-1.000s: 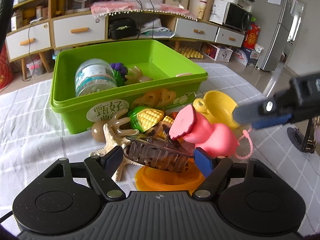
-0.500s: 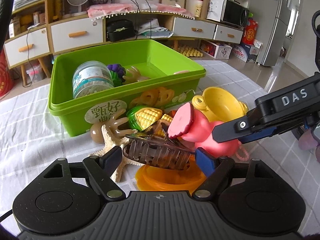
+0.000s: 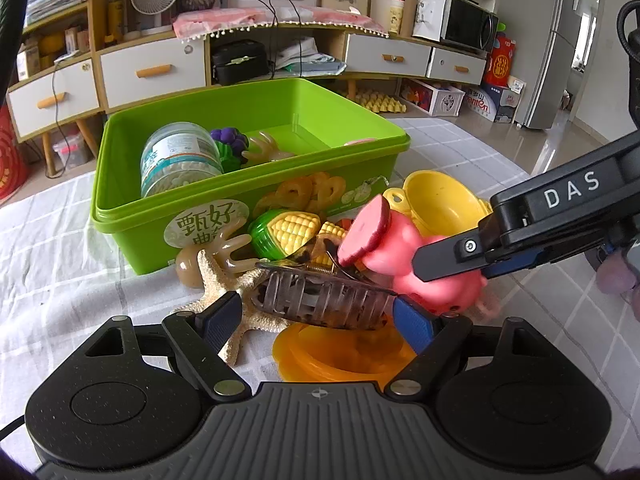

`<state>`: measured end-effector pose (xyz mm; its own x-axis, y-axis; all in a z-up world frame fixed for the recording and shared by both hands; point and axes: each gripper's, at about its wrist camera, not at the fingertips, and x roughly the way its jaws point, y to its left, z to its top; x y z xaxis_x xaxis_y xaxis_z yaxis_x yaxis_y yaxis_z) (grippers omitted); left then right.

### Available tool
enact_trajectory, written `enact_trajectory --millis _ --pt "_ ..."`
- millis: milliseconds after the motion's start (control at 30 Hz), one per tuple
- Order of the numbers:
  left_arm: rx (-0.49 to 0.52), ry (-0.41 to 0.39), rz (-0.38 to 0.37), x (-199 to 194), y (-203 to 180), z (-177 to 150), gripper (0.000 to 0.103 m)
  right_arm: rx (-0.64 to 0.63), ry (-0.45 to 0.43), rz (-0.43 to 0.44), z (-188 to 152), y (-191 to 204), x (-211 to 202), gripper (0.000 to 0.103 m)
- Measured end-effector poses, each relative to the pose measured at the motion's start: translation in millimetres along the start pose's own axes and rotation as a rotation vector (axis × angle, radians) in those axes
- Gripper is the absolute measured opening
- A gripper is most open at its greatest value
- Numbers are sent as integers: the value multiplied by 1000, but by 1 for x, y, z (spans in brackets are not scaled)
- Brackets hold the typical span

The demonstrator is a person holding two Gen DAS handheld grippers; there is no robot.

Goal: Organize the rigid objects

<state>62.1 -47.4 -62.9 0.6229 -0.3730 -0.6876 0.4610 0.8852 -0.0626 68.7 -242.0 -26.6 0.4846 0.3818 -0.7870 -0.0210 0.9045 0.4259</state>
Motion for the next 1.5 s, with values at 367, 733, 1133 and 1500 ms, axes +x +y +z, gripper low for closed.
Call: enact_trajectory --millis 367,733,1133,1500 --pt "1 -7 21 -1 -1 2 72 50 -20 -8 4 -8 -14 50" --pt "40 -47 20 -10 -10 4 72 74 -35 3 7 -10 -22 50" --pt "23 -98 10 -28 -10 12 72 89 -74 29 13 -10 -36 50" --pt "-32 -150 22 -37 0 27 72 119 -139 65 32 -6 -53 50"
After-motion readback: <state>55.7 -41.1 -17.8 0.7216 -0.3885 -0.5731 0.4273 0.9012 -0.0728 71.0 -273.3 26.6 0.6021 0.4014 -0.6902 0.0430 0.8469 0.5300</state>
